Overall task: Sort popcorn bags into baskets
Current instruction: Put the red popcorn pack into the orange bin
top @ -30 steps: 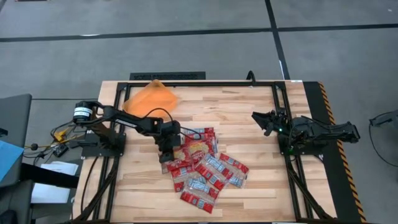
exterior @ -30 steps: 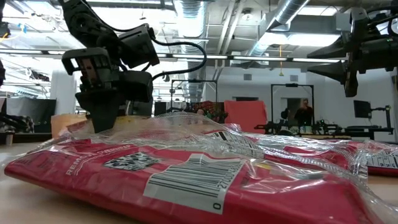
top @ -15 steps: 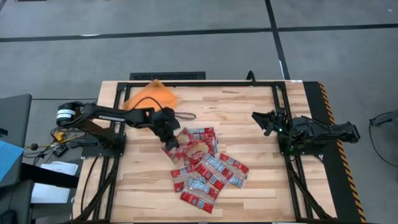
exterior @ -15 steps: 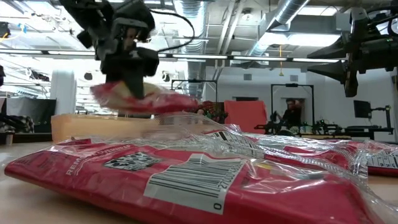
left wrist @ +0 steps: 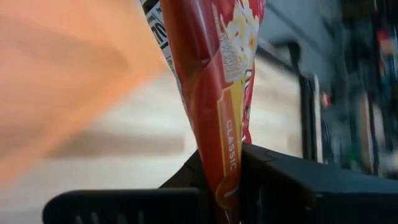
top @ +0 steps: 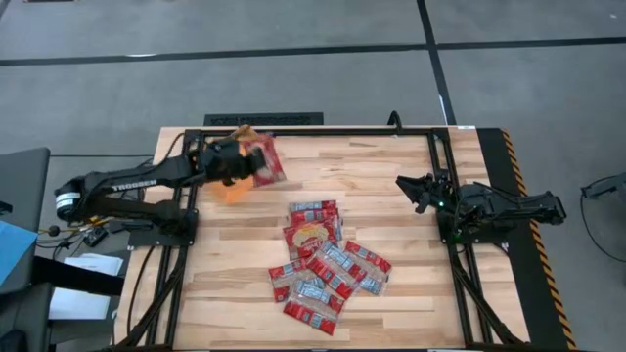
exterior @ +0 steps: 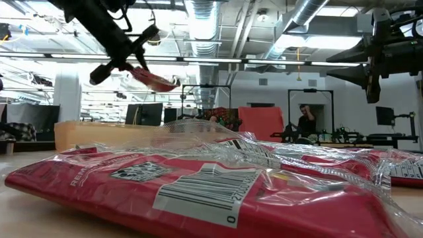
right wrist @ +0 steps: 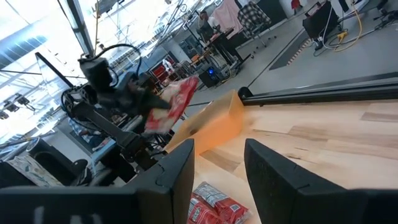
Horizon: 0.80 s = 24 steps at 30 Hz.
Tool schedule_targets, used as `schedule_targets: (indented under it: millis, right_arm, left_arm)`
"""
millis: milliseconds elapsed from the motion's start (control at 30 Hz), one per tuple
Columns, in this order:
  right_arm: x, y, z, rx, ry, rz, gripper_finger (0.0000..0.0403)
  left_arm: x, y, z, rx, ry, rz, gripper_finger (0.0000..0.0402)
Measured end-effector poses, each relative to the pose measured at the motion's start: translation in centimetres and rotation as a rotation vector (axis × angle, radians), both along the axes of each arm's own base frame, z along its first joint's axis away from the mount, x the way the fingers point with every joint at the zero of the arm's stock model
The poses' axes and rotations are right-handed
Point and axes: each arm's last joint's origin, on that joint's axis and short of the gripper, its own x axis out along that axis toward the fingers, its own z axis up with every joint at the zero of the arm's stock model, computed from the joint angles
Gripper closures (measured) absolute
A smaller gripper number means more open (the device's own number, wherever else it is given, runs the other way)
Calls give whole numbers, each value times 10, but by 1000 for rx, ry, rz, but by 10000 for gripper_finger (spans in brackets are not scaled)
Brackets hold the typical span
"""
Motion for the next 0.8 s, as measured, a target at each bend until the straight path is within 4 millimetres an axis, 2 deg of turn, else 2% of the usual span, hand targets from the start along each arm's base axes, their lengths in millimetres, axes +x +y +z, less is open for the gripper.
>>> schedule_targets:
  millis: [167,400,800]
  right_arm:
    - [0,0,0,0,0,-2,244]
    - [0,0,0,-4,2,-2,251]
    - [0,0,0,-7,3,-2,247]
  left_arm:
    - [-14,28,-1,26,26,167,383]
    - [-24,58,-14,-16,77,269,387]
    - [-11,77,-51,-163,160,329,384]
